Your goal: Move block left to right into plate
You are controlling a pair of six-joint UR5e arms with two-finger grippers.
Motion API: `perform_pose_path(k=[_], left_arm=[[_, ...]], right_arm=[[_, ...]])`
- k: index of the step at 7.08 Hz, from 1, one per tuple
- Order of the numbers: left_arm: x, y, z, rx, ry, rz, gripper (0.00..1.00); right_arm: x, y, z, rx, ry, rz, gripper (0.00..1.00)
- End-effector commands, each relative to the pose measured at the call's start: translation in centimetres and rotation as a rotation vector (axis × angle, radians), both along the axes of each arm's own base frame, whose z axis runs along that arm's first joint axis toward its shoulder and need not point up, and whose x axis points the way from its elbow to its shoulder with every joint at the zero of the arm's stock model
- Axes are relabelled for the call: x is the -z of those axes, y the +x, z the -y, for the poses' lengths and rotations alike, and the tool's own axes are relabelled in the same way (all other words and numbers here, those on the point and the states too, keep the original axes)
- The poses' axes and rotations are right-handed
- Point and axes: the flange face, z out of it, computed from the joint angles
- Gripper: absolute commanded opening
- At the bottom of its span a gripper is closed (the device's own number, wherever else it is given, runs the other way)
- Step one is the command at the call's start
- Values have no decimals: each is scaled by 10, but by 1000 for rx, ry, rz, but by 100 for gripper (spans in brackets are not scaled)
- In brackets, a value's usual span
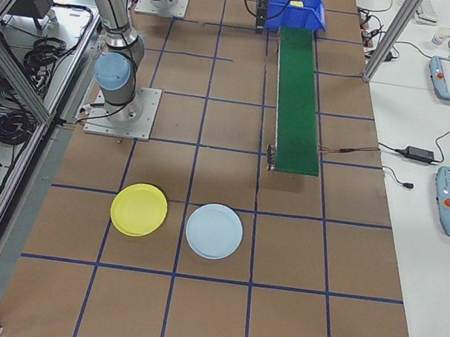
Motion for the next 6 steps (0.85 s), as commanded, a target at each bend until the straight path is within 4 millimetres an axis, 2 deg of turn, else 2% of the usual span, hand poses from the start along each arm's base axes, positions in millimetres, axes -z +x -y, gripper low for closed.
perform_pose_path(k=[1, 3, 4, 5, 6], left_arm=[[68, -46, 26, -7, 0, -25, 37], [106, -48, 41, -6, 7, -27, 37], [111, -48, 45, -2, -3, -24, 70], [102, -47, 46, 3, -28, -17, 100], [79, -47, 50, 2, -68, -11, 100]], right_arm=[[0, 0, 0, 0, 0, 0, 100], [0, 0, 0, 0, -2, 0, 100], [0, 0, 0, 0, -2, 0, 100], [0, 0, 0, 0, -2, 0, 100], [0, -1, 0, 1, -2, 0, 100]])
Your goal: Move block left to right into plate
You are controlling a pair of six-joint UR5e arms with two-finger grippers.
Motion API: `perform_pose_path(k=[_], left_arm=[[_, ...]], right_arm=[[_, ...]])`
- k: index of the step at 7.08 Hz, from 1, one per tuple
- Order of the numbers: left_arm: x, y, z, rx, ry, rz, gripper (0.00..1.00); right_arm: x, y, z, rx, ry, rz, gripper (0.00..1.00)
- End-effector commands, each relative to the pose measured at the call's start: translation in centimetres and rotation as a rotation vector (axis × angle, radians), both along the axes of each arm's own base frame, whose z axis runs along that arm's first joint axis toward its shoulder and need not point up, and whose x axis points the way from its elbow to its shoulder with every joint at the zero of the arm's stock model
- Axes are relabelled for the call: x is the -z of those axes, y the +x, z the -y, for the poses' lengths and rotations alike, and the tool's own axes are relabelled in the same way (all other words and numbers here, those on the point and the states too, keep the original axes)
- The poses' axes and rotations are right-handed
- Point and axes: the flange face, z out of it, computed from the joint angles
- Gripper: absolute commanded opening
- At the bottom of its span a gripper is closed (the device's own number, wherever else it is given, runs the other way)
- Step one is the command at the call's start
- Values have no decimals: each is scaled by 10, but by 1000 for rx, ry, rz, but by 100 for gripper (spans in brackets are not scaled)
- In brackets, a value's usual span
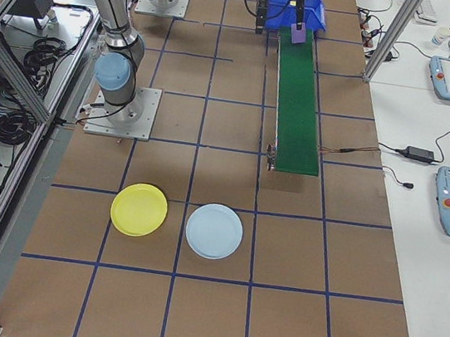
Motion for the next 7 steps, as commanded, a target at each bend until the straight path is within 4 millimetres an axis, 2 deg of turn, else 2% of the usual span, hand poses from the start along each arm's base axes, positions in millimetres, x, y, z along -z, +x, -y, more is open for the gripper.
perform_pose_path(k=[1, 2, 3, 4, 5, 6, 7], left_arm=[[-42, 4, 7, -8, -72, 41, 100], [-63, 7, 2, -11, -51, 46, 100], [-85, 44, 4, -45, -25, 63, 100], [-92, 95, 11, -70, 3, 78, 100], [-93, 121, 17, -73, 2, 87, 100], [-81, 138, 23, -93, 21, 89, 100], [-56, 168, 30, -90, 57, 99, 100]], right_arm=[[0, 0, 0, 0, 0, 0, 100], [0, 0, 0, 0, 1, 0, 100], [0, -3, 1, 0, 2, -6, 100], [0, -10, 4, 10, -2, -2, 100], [1, -20, 7, -2, 0, 5, 100], [8, -40, 21, 25, 14, 12, 100], [28, -69, 42, -9, 41, 13, 100]])
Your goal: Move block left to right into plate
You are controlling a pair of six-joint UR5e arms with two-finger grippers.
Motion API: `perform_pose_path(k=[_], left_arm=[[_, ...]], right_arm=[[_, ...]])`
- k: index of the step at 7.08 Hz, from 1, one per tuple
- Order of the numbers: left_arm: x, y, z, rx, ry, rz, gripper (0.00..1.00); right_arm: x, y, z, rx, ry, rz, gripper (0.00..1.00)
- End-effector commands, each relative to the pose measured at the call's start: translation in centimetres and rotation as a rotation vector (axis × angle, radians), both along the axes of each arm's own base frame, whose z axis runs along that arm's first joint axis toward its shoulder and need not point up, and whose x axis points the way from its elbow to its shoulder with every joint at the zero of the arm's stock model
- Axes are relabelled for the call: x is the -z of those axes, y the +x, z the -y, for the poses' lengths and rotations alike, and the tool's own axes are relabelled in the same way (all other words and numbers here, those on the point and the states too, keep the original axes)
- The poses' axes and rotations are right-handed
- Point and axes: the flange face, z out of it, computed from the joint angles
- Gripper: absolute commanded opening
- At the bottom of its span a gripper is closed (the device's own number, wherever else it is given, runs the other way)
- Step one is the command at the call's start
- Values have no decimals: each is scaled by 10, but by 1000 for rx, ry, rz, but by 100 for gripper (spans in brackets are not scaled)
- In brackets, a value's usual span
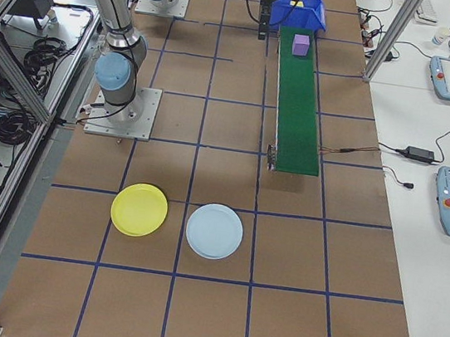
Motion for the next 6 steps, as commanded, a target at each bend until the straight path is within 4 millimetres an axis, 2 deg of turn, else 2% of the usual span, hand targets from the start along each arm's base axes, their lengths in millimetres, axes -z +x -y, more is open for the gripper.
perform_pose_path(k=[1, 2, 3, 4, 6], left_arm=[[50, 66, 18, -33, 76, 2, 100], [69, 76, 23, -50, 97, -3, 100], [85, 78, 30, -56, 113, -6, 100], [109, 79, 36, -62, 111, -7, 100], [151, 79, 39, -104, 170, -27, 100]], right_arm=[[35, -68, 42, -25, 23, 8, 100], [55, -93, 61, -100, 27, 8, 100], [75, -111, 80, -182, 14, 1, 100], [83, -136, 83, -201, 21, 4, 100], [119, -187, 107, -358, -5, -16, 100]])
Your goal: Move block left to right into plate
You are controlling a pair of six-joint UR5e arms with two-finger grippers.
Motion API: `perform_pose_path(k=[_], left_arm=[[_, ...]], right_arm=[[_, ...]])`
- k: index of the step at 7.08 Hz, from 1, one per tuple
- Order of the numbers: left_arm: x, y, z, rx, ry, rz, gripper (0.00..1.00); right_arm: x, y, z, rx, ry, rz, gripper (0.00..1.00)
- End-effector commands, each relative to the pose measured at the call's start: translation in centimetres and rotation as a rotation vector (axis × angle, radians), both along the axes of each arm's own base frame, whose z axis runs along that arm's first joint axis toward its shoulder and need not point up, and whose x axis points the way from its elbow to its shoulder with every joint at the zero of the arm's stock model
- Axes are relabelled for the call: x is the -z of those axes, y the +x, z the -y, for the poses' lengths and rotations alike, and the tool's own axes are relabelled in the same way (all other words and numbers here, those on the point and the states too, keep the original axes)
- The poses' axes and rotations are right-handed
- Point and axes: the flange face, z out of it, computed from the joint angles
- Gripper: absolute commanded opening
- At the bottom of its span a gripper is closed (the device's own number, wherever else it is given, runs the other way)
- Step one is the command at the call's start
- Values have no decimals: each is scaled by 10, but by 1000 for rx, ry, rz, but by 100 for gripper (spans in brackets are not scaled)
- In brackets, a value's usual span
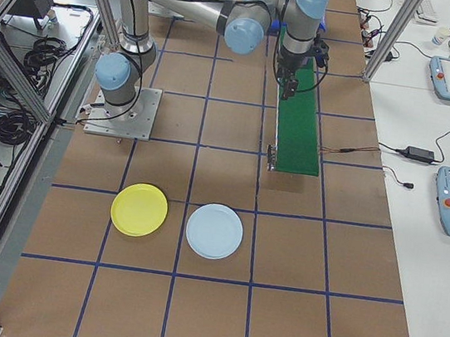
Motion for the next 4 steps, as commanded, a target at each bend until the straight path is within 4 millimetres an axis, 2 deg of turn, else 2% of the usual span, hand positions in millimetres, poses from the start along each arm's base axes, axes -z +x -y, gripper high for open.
perform_pose_path(k=[1, 2, 3, 4], left_arm=[[32, 0, 0, -18, 43, -12, 100], [41, -1, -5, -30, 63, -20, 94], [45, -4, -8, -14, 60, -45, 63], [42, -4, -8, 70, 50, -39, 12]], right_arm=[[30, -52, 15, -126, -23, -12, 100], [33, -54, 14, -214, -21, -12, 100], [39, -53, 12, -221, -6, -2, 100], [47, -52, 9, -268, 3, 5, 100]])
